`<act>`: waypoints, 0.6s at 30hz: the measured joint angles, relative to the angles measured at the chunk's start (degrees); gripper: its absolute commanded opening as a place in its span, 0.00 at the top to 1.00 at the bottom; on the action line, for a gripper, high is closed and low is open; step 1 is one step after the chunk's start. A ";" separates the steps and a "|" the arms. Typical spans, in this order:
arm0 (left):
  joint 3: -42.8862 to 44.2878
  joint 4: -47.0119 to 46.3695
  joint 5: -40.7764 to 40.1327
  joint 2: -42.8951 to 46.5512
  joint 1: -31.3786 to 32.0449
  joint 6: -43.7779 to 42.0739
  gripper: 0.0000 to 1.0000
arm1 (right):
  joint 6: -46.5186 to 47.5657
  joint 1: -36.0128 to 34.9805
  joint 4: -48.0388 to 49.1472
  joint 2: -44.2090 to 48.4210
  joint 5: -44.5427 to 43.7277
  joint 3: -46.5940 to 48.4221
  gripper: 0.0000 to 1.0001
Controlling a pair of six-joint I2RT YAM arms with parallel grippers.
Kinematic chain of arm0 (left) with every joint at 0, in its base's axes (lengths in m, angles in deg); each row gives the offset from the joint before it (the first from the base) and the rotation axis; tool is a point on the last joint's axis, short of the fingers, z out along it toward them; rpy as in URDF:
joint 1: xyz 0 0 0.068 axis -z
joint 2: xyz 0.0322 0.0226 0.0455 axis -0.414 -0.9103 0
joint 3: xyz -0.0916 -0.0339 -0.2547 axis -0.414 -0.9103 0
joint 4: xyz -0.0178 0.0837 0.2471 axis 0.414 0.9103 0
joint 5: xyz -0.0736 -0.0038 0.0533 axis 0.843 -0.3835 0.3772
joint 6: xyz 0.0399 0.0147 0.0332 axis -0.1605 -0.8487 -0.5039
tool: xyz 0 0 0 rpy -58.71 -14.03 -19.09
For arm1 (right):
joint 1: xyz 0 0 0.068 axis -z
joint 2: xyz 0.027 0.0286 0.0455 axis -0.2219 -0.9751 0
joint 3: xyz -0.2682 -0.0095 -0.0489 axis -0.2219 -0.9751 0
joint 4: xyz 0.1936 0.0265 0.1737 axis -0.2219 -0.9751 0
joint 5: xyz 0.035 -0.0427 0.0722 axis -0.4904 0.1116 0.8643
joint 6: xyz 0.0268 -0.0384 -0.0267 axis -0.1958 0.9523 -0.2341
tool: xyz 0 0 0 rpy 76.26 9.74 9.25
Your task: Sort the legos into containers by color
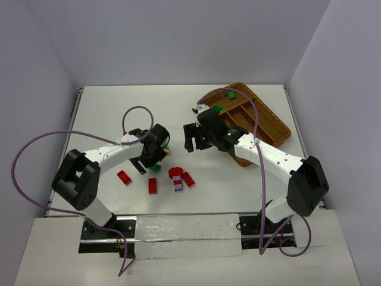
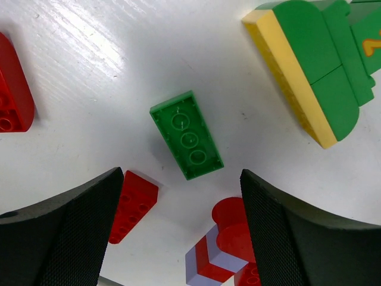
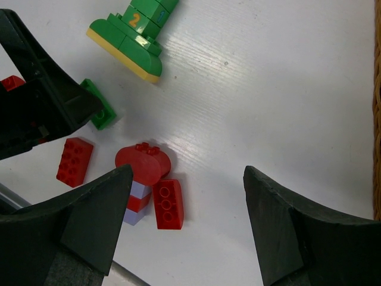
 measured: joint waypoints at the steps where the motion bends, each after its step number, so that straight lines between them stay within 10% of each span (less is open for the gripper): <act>1: 0.00 -0.17 -0.09 0.09 0.00 -0.03 0.15 | 0.02 0.00 -0.02 0.00 0.06 0.00 0.18; 18: 1.01 -3.56 -0.20 -5.89 0.00 1.13 0.29 | 0.46 0.80 -0.92 -0.56 0.78 0.63 0.17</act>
